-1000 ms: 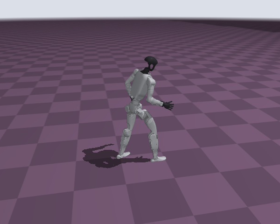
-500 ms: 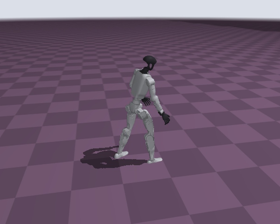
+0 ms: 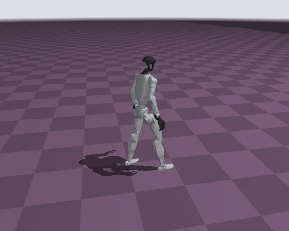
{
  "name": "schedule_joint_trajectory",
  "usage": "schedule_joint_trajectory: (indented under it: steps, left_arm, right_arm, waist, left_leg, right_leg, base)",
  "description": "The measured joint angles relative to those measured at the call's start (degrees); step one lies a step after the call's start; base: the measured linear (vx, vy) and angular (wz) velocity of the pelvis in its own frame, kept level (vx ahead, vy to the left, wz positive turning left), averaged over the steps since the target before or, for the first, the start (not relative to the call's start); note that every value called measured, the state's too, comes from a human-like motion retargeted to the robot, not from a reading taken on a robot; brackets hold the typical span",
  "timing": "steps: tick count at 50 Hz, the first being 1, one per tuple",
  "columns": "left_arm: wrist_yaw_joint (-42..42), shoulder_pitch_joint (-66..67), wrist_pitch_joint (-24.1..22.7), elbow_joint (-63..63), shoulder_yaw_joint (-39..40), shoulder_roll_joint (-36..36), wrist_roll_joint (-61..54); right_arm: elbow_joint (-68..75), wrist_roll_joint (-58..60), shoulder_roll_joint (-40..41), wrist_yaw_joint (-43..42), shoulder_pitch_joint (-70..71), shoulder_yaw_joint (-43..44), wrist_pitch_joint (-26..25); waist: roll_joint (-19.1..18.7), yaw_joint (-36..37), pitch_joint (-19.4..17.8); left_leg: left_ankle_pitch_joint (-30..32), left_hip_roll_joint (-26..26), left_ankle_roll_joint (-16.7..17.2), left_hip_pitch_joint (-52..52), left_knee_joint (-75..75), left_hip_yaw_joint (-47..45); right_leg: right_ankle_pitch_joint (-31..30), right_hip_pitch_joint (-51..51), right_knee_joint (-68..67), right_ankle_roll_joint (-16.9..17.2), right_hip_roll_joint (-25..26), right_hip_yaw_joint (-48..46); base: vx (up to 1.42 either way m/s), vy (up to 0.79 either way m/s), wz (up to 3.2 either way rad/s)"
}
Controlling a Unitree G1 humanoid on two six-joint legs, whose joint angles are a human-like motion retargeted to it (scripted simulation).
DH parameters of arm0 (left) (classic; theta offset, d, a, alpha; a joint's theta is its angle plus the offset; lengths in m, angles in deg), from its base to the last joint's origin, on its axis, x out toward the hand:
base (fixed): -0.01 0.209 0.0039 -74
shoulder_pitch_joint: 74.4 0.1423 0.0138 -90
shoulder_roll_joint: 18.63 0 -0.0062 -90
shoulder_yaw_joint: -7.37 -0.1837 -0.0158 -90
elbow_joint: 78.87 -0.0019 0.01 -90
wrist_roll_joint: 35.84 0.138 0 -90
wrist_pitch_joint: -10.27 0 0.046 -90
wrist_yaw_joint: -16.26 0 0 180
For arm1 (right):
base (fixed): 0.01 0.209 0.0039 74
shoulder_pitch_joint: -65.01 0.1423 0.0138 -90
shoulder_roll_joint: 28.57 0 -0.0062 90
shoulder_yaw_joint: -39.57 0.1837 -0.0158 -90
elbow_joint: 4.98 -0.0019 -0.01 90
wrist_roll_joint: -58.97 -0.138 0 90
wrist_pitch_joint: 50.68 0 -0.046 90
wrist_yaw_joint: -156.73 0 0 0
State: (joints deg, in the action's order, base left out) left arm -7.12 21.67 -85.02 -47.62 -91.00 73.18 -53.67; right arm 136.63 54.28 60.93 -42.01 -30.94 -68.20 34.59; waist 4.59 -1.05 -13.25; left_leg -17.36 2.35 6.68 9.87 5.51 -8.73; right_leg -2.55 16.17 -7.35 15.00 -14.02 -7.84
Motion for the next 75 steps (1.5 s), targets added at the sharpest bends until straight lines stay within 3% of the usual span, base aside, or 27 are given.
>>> schedule_joint_trajectory:
  steps: [8,12,20,25,30,33,37,43,47,54,61,70,75]
  left_arm:
    - [6.6,9.1,3.5,-12.4,1.0,-3.5,7.1]
    - [8.6,13.0,2.2,-10.2,1.3,-3.4,4.5]
    - [8.1,12.4,-0.2,-6.6,3.0,-0.4,-1.7]
    - [7.4,13.2,-1.7,4.6,4.6,-1.0,7.0]
    - [4.9,18.1,-4.1,31.2,8.8,-10.9,25.3]
    - [4.2,19.7,-5.9,47.4,12.5,-21.0,25.5]
    - [4.9,20.6,-7.8,64.0,20.8,-33.4,24.1]
    - [5.4,21.1,-9.6,76.5,33.4,-50.2,20.9]
    - [6.7,22.0,-10.3,79.2,42.0,-57.6,18.3]
    - [9.4,24.1,-12.0,81.4,54.9,-62.3,12.1]
    - [11.1,25.4,-12.2,82.5,60.7,-64.5,11.6]
    - [11.3,28.7,-10.6,81.6,64.9,-66.9,12.4]
    - [11.2,30.6,-9.2,80.4,67.3,-68.0,11.8]
  right_arm:
    - [4.1,-0.9,-0.1,4.7,0.3,-0.8,-0.7]
    - [7.8,-2.9,0.2,5.9,-1.4,0.7,-1.4]
    - [11.7,-7.2,1.0,5.5,-3.6,4.2,-1.2]
    - [4.9,-10.7,1.2,4.1,-6.1,10.3,1.6]
    - [-19.5,0.7,-5.0,-1.0,-11.9,15.3,5.3]
    - [-36.2,10.5,-15.3,1.8,-14.8,18.4,10.0]
    - [-53.7,17.6,-28.6,6.0,-17.0,26.1,11.1]
    - [-68.0,18.5,-42.8,7.9,-18.6,40.5,11.5]
    - [-73.4,17.3,-48.2,9.7,-20.7,50.7,11.1]
    - [-78.8,14.2,-51.6,12.2,-25.2,65.0,10.7]
    - [-80.8,12.0,-51.3,13.6,-27.3,71.6,10.4]
    - [-81.1,12.4,-51.0,14.5,-28.3,73.7,10.3]
    - [-79.5,11.5,-52.2,14.8,-28.6,74.5,9.9]
  waist:
    - [0.7,-1.0,-2.2]
    - [-0.1,-1.2,-2.5]
    - [-1.2,-1.6,-2.2]
    - [-1.4,-2.8,-1.0]
    - [-1.5,-2.8,0.7]
    - [-1.2,-2.6,2.1]
    - [-1.1,-2.4,3.6]
    - [-0.5,-2.6,5.2]
    - [-0.2,-2.5,5.6]
    - [0.2,-1.5,5.5]
    - [0.1,-2.1,5.2]
    - [-2.0,-2.9,4.2]
    - [-3.5,-3.5,5.5]
  left_leg:
    - [1.8,0.7,0.2,0.0,-3.3,-3.6]
    - [2.3,1.1,0.4,-1.0,-3.8,-3.7]
    - [2.8,1.5,0.2,-1.9,-4.3,-2.9]
    - [2.5,0.9,0.1,-1.9,-3.3,-2.0]
    - [2.2,-0.2,0.1,-2.0,-2.3,-1.8]
    - [2.1,-0.4,-0.1,-2.2,-2.2,-1.7]
    - [2.1,-1.0,0.3,-2.5,-2.2,-2.1]
    - [2.7,-1.0,1.1,-2.7,-2.8,-2.5]
    - [3.1,-0.6,1.7,-2.8,-3.4,-2.7]
    - [3.3,0.0,2.7,-3.0,-3.6,-3.4]
    - [3.7,0.9,3.3,-3.1,-3.5,-2.3]
    - [5.0,0.6,2.2,-3.6,-4.3,-1.1]
    - [5.7,-1.4,2.1,-4.8,-4.0,0.3]
  right_leg:
    - [4.4,2.7,-7.9,-1.3,6.0,7.7]
    - [4.2,2.7,-5.5,-2.5,5.8,7.8]
    - [-0.2,2.2,-2.2,-0.5,4.9,6.4]
    - [-0.2,0.9,-1.4,-0.1,4.9,5.1]
    - [-0.4,-0.5,0.1,0.0,5.8,4.2]
    - [-0.3,-0.8,0.7,0.0,5.9,3.8]
    - [-1.1,-1.0,2.1,0.0,6.7,3.7]
    - [-2.6,-1.5,4.5,0.0,7.0,3.6]
    - [-3.6,-1.4,5.6,0.0,6.9,3.8]
    - [-4.9,-0.8,6.0,0.0,6.9,4.7]
    - [-5.1,-1.3,5.8,0.0,5.5,3.9]
    - [4.2,-0.4,-5.6,-0.4,0.6,-8.7]
    - [10.2,0.5,-20.6,-2.2,3.9,1.4]
  base:
    - [-0.1,0.08,-0.42]
    - [0.0,0.0,0.0]
    - [0.01,0.0,0.02]
    - [0.06,-0.04,0.17]
    - [0.04,-0.05,0.06]
    - [0.0,0.0,0.0]
    - [-0.02,-0.02,-0.04]
    - [-0.07,-0.01,-0.06]
    - [-0.09,0.02,-0.09]
    - [-0.09,0.03,-0.13]
    - [-0.08,0.06,0.15]
    - [-0.09,0.1,0.18]
    - [-0.02,-0.02,0.26]
